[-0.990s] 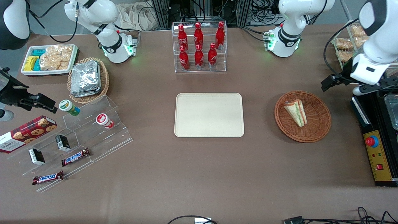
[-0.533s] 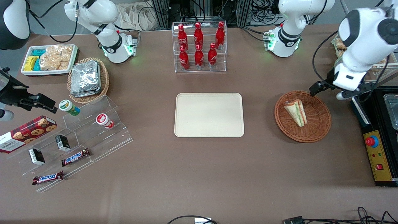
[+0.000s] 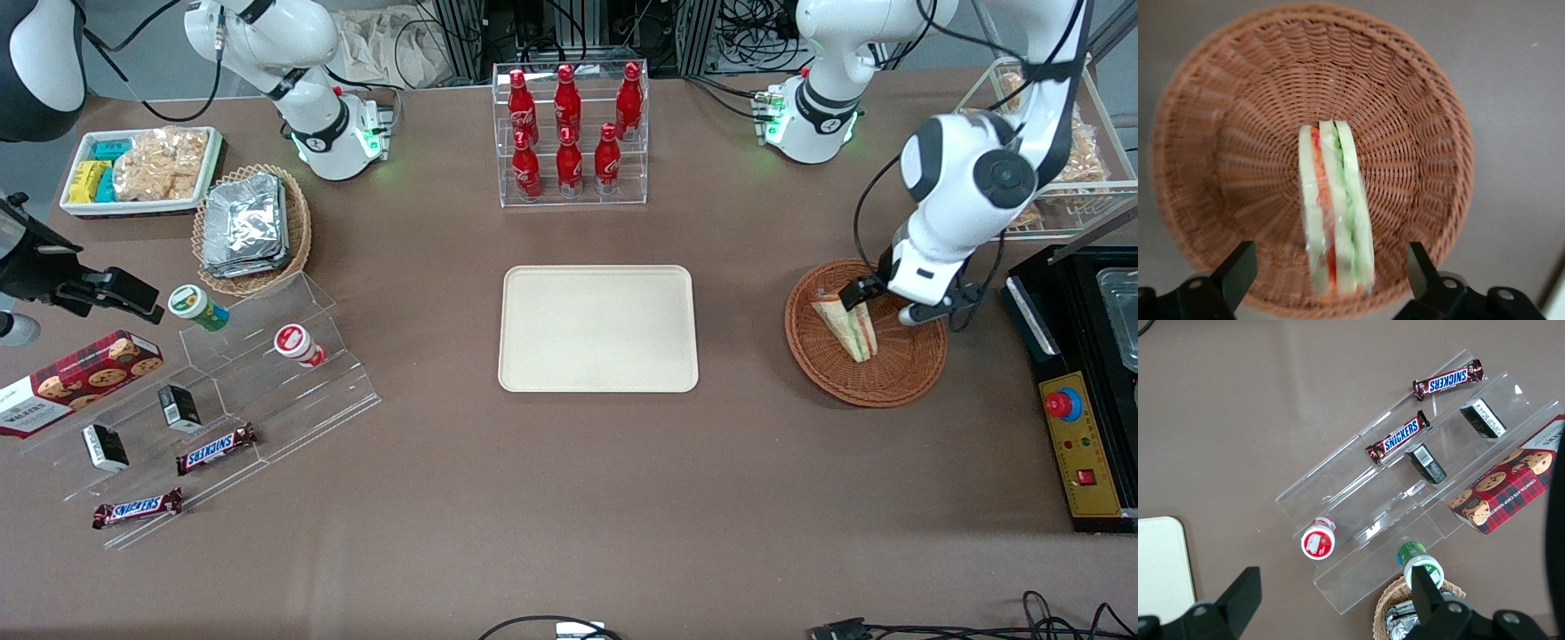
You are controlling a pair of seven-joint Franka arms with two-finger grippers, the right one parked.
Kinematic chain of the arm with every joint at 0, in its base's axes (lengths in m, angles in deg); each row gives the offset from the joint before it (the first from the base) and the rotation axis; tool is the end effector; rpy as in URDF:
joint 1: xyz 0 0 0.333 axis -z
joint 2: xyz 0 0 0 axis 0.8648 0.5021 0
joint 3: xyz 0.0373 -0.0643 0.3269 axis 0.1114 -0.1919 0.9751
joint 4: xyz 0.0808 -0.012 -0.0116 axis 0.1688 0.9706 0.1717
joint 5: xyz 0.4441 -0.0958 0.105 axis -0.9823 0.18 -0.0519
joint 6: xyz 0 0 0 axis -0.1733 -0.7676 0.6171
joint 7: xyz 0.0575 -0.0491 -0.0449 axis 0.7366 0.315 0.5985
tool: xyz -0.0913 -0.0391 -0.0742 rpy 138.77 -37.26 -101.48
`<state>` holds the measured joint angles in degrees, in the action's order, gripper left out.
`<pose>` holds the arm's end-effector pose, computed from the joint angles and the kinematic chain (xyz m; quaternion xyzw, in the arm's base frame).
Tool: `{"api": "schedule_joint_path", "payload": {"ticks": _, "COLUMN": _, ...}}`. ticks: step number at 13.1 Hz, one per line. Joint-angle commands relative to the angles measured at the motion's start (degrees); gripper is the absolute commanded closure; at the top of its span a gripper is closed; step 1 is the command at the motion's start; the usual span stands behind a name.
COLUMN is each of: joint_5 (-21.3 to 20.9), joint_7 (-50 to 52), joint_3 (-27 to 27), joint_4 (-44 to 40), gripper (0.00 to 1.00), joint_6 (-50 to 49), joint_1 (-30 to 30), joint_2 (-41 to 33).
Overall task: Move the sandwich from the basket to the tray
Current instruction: 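Lower the left gripper and close it on the wrapped sandwich, then lift the sandwich out of the basket and carry it over the tray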
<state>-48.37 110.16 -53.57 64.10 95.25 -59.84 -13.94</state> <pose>0.5104 -0.0256 0.2353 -0.9872 -0.1593 0.0062 0.0035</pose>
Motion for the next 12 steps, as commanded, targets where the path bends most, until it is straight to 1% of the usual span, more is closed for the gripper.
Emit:
{"api": "schedule_joint_path", "payload": {"ticks": 1, "joint_5": -0.93, "joint_7": 1.75, "joint_3": 0.31, "joint_4": 0.38, "gripper": 0.00, "joint_6": 4.82, "joint_1": 1.21, "joint_2": 4.98}}
{"api": "schedule_joint_path", "payload": {"ticks": 5, "joint_5": -0.93, "joint_7": 1.75, "joint_3": 0.31, "joint_4": 0.39, "gripper": 0.00, "joint_6": 4.82, "joint_1": 1.91, "joint_2": 6.13}}
{"api": "schedule_joint_path", "payload": {"ticks": 6, "joint_5": -0.93, "joint_7": 1.75, "joint_3": 0.31, "joint_4": 0.39, "gripper": 0.07, "joint_6": 4.91, "joint_1": 1.91, "joint_2": 6.22}}
{"api": "schedule_joint_path", "payload": {"ticks": 7, "joint_5": -0.93, "joint_7": 1.75, "joint_3": 0.31, "joint_4": 0.39, "gripper": 0.43, "joint_6": 4.91, "joint_1": 1.91, "joint_2": 6.22}}
{"api": "schedule_joint_path", "payload": {"ticks": 8, "joint_5": -0.93, "joint_7": 1.75, "joint_3": 0.31, "joint_4": 0.30, "gripper": 0.74, "joint_6": 4.82, "joint_1": 1.91, "joint_2": 6.40}}
{"api": "schedule_joint_path", "payload": {"ticks": 9, "joint_5": -0.93, "joint_7": 1.75, "joint_3": 0.31, "joint_4": 0.30, "gripper": 0.94, "joint_6": 4.82, "joint_1": 1.91, "joint_2": 6.92}}
{"api": "schedule_joint_path", "payload": {"ticks": 10, "joint_5": -0.93, "joint_7": 1.75, "joint_3": 0.31, "joint_4": 0.30, "gripper": 1.00, "joint_6": 4.74, "joint_1": 1.91, "joint_2": 6.92}}
{"api": "schedule_joint_path", "payload": {"ticks": 12, "joint_5": -0.93, "joint_7": 1.40, "joint_3": 0.31, "joint_4": -0.05, "gripper": 1.00, "joint_6": 2.90, "joint_1": 1.91, "joint_2": 5.44}}
